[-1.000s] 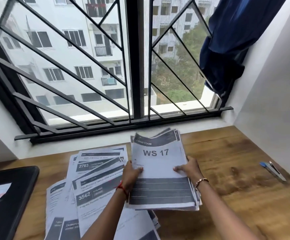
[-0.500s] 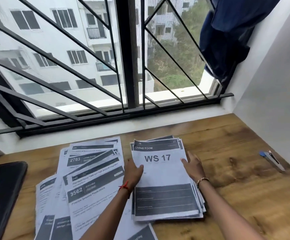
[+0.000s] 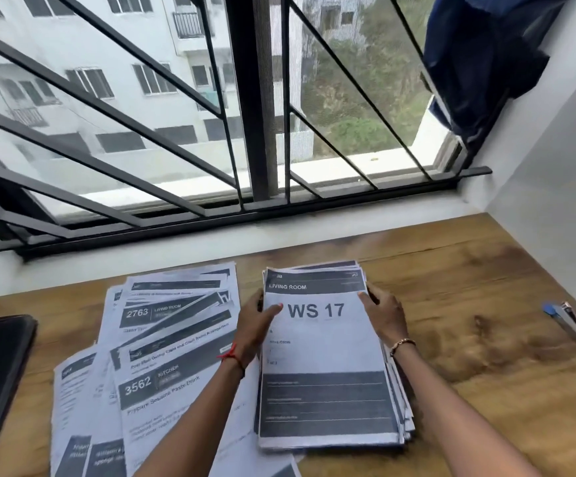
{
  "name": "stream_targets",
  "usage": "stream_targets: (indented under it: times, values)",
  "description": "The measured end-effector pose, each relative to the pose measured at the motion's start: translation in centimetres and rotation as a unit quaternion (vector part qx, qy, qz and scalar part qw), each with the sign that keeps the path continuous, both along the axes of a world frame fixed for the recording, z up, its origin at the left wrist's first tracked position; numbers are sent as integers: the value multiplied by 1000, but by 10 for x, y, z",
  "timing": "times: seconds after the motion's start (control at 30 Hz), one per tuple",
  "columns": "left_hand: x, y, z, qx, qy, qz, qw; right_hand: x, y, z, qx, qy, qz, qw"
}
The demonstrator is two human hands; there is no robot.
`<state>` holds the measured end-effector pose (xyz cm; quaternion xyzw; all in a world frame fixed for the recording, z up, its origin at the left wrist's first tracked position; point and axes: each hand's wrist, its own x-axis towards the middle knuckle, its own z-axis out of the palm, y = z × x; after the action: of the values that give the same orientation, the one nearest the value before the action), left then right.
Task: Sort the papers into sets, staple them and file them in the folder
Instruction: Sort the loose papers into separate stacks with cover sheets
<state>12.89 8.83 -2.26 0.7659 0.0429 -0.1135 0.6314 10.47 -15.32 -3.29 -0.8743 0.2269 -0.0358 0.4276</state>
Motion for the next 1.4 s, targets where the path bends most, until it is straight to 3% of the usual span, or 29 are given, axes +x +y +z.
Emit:
stream_targets:
  times: [0.07, 0.13, 0.2, 0.27, 0.33, 0.4, 0.47, 0.5, 0.83, 1.0, 1.03, 1.1, 1.17, 1.23, 1.3, 1.4]
  values:
    - [-1, -6, 3, -34, -1, 6, 999, 4, -1, 3, -17, -22, -8, 1000]
    - [-2, -12, 2, -3, -10, 33, 999, 14, 1, 7, -40, -45, 2, 998]
    - [-3, -16, -5, 130, -34, 26, 991, 30, 8, 9, -61, -34, 69, 995]
    - [-12, -20, -9, 259, -103, -59, 959, 49, 14, 7, -116, 12, 145, 982]
    - [-28, -28, -3, 334, -186, -194, 903, 67, 21, 5, -243, 44, 188, 951]
    - [-49, -37, -1, 385, -275, -307, 826, 81, 29, 8, -331, 40, 216, 918]
    - [-70, -44, -5, 465, -343, -369, 728, 90, 38, 12, -339, 57, 257, 903]
    - [-79, -46, -9, 488, -348, -381, 704, 92, 42, 14, -335, 73, 273, 899]
    - [-104, -44, -29, 517, -331, -458, 643, 92, 46, 14, -336, 109, 297, 887]
    - [-97, -39, -35, 491, -320, -463, 665, 87, 43, 16, -330, 104, 286, 894]
    - [-96, -40, -34, 464, -331, -449, 688, 84, 41, 16, -323, 79, 261, 906]
    - [-90, -38, -23, 389, -288, -395, 781, 74, 34, 15, -257, 10, 175, 950]
    - [-77, -29, -11, 295, -202, -299, 885, 61, 24, 14, -136, -59, 85, 985]
    - [-61, -16, -5, 200, -151, -166, 954, 44, 11, 15, -13, -96, 17, 995]
    - [-50, -3, -5, 137, -100, -66, 983, 23, -1, 14, 82, -112, -31, 990]
    - [-43, 10, -9, 46, -38, 0, 998, -15, -14, 5, 193, -108, -99, 970]
